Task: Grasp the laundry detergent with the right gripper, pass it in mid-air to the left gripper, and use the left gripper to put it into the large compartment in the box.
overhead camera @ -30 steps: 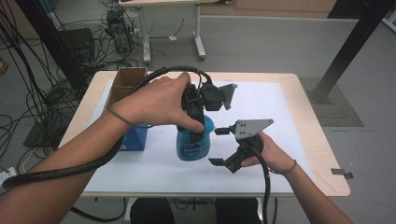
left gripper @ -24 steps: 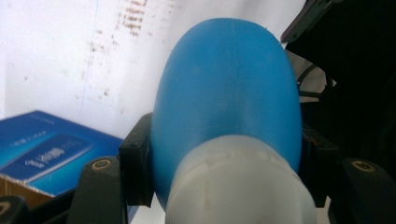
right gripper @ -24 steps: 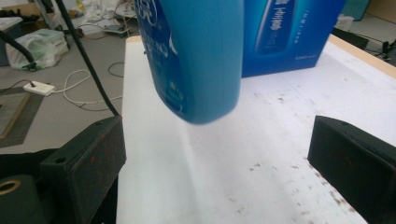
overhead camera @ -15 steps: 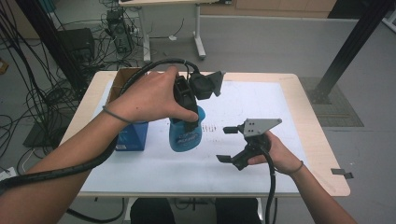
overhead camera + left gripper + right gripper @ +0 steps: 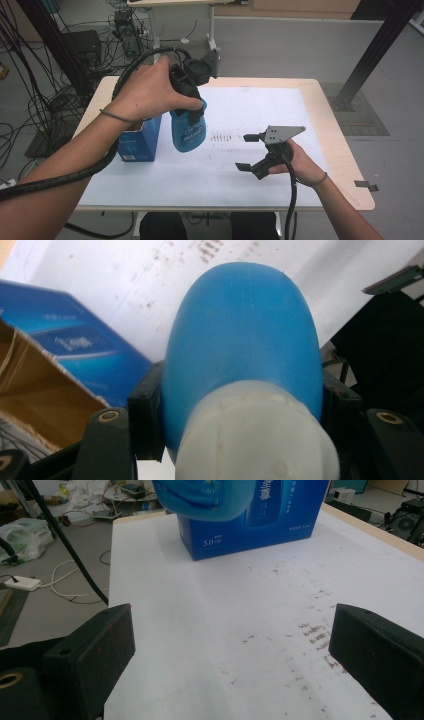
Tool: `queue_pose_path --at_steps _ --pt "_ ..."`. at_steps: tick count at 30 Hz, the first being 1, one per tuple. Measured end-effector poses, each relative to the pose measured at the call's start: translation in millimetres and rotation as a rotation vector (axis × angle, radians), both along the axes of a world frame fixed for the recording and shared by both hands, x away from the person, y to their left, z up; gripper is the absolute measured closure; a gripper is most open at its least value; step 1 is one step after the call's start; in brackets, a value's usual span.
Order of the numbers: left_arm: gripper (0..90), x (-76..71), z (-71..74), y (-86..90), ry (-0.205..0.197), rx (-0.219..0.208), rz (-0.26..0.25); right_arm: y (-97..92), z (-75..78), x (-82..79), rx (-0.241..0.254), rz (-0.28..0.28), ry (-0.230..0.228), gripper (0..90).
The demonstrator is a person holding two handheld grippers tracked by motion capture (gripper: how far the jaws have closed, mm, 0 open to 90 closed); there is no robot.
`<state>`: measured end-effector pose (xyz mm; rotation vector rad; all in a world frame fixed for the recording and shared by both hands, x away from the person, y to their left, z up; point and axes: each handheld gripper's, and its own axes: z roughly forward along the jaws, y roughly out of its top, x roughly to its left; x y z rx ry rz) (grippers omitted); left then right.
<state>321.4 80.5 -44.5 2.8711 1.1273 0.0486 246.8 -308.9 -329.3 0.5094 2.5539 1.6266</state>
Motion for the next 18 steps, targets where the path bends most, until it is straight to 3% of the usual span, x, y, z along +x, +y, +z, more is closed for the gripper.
queue_pose_path --at_steps 7,12,18 --pt "37.7 10.1 9.0 25.2 -0.043 0.004 0.118 -3.4 -2.8 0.5 0.004 -0.02 0.008 4.5" --pt "37.7 16.7 20.0 45.4 -0.056 -0.03 0.208 -2.6 -3.4 2.1 0.002 -0.02 0.009 4.7" --pt "37.7 27.3 27.2 60.3 -0.056 -0.038 0.288 -1.7 -4.8 3.4 0.005 -0.023 0.01 4.3"
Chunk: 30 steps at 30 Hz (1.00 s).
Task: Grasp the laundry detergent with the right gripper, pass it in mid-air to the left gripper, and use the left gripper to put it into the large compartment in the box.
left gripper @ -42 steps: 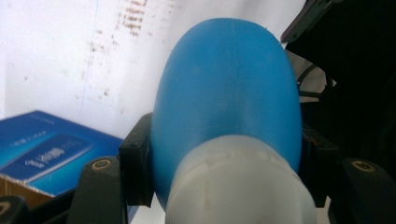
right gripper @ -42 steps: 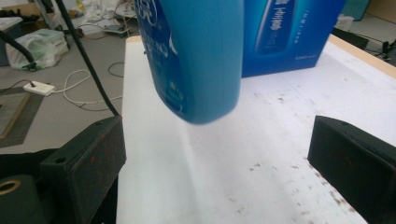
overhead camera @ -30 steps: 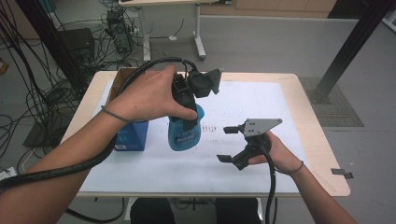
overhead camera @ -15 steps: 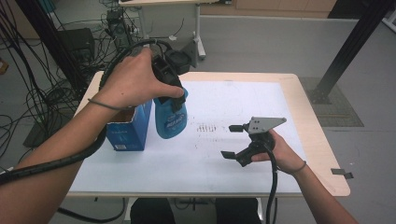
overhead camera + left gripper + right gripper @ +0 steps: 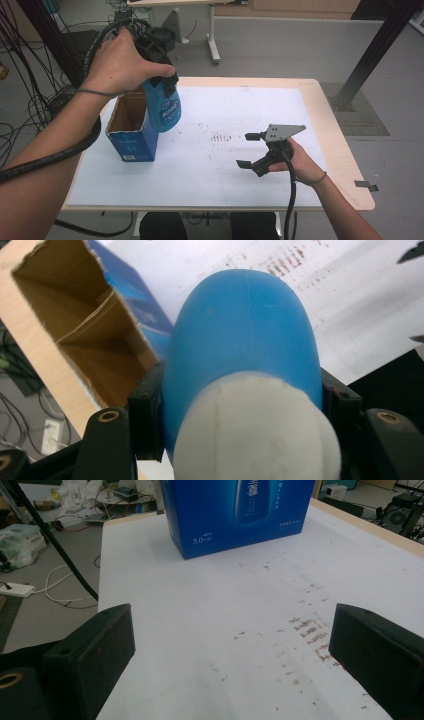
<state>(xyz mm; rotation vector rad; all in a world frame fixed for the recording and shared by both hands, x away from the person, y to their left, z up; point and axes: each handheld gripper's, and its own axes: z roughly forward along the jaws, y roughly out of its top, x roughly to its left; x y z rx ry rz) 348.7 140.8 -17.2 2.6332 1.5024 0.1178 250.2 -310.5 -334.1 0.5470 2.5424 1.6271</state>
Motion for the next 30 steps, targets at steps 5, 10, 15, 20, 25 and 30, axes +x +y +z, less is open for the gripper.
queue_pose_path --at_steps 5,10,15,20,25,30 --pt "37.7 7.8 7.2 12.7 -0.006 -0.007 0.076 -1.0 0.5 -0.6 0.0 -0.004 0.0 4.3" --pt "37.7 17.2 15.3 28.7 -0.012 -0.005 0.164 -2.7 1.5 -1.2 0.002 -0.011 -0.004 4.2" --pt "37.7 28.0 21.9 41.8 -0.009 0.012 0.254 -3.3 3.5 -1.4 -0.003 -0.021 -0.01 3.7" --pt "37.8 37.3 21.5 59.8 -0.009 -0.006 0.324 -3.7 4.8 -1.4 -0.001 -0.031 -0.013 3.5" --pt "37.7 43.3 19.7 74.8 -0.01 -0.036 0.392 -3.3 7.5 -0.8 -0.008 -0.032 -0.013 3.6" --pt "37.7 50.0 17.0 83.1 -0.022 -0.019 0.469 -5.3 9.4 -0.6 -0.005 -0.042 -0.018 3.6"
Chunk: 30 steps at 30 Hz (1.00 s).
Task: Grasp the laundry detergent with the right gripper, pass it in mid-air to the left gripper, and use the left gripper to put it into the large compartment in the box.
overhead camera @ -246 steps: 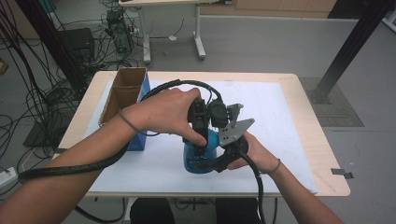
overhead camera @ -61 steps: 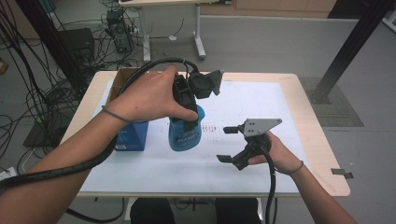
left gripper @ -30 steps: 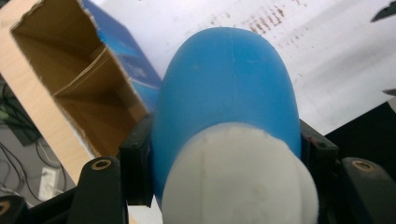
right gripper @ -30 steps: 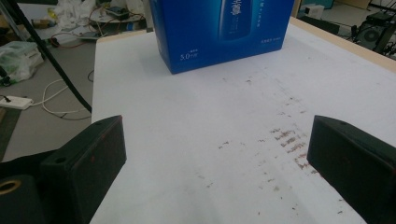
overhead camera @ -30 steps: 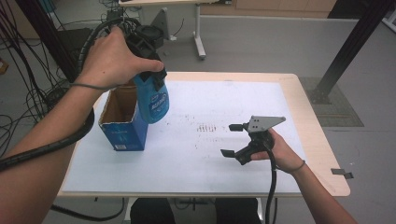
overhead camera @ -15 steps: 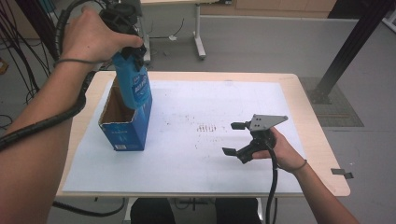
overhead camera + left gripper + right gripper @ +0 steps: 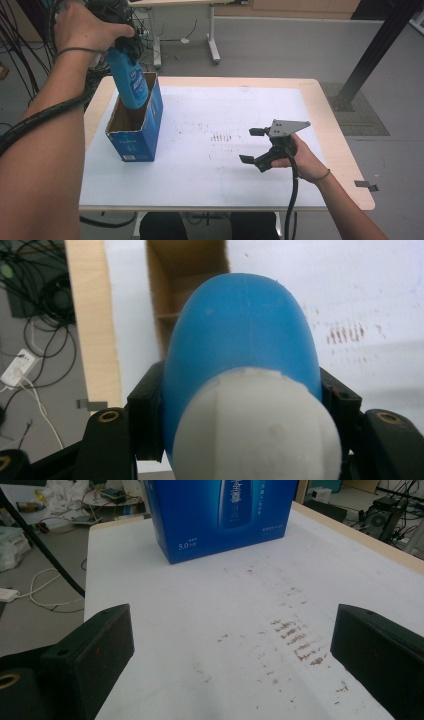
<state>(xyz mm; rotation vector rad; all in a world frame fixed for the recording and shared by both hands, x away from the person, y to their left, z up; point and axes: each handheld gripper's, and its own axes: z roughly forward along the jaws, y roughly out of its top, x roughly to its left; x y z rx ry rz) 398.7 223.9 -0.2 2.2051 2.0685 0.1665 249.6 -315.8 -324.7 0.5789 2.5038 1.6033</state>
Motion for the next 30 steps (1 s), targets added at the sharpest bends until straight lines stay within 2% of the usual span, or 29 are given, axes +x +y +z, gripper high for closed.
queue_pose_path --at_steps 5,9,25,30 --pt "37.8 3.6 -4.8 1.6 0.001 0.029 0.048 -1.7 -0.1 0.8 -0.004 -0.012 0.004 3.6" --pt "37.7 5.3 -9.2 8.9 0.007 0.009 0.069 -1.6 -1.0 2.3 -0.005 -0.015 0.008 3.8" --pt "37.7 10.1 -29.4 1.3 0.042 0.037 0.071 -1.3 1.0 0.1 -0.004 -0.02 0.004 3.9" --pt "37.7 10.0 -38.9 4.9 0.051 0.026 0.079 -1.0 0.9 -0.3 -0.001 -0.02 0.003 3.9"
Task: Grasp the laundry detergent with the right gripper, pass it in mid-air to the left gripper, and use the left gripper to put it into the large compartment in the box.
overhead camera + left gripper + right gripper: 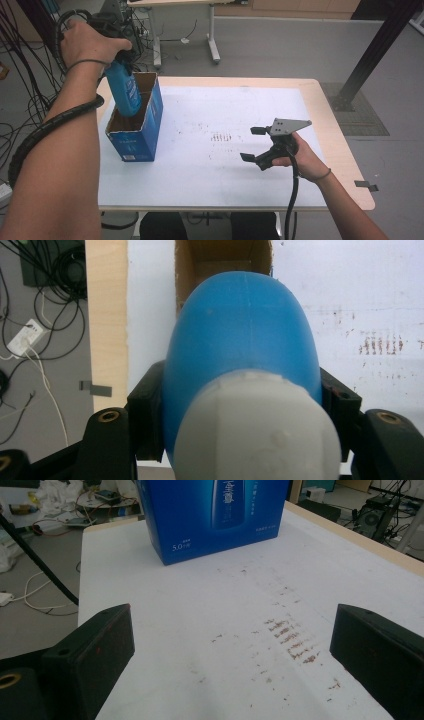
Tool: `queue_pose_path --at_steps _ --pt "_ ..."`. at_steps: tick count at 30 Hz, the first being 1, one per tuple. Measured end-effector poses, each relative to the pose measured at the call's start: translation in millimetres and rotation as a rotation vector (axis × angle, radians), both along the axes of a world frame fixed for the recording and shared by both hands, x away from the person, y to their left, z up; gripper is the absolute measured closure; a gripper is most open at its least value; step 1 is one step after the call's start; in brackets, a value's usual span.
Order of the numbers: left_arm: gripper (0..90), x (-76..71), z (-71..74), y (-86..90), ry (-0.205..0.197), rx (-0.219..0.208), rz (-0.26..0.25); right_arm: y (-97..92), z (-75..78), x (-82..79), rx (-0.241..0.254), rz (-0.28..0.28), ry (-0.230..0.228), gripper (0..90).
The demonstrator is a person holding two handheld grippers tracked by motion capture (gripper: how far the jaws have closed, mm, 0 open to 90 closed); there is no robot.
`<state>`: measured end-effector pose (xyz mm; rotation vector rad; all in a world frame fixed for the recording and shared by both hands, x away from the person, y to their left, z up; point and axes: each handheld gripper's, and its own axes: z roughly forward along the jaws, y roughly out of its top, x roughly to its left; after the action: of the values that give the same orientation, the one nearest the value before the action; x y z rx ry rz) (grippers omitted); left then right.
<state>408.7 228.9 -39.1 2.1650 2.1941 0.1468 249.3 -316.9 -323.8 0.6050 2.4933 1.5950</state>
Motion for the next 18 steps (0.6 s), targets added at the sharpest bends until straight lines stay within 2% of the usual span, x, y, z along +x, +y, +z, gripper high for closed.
queue_pose_path --at_steps 4,5,12,18 --pt "37.8 -1.1 -8.1 4.7 0.001 -0.016 0.01 0.1 -0.4 -0.3 0.0 0.002 -0.003 3.9" --pt "37.7 0.4 -10.2 5.3 0.011 -0.017 0.006 0.2 -0.5 -0.2 0.0 0.0 0.0 3.8" --pt "37.7 3.7 -27.4 3.0 0.038 0.001 0.012 1.4 -1.6 0.1 0.0 0.001 0.001 3.9" --pt "37.7 5.1 -39.0 4.3 0.048 -0.003 0.013 0.9 -1.9 0.6 -0.002 0.0 0.004 3.9"
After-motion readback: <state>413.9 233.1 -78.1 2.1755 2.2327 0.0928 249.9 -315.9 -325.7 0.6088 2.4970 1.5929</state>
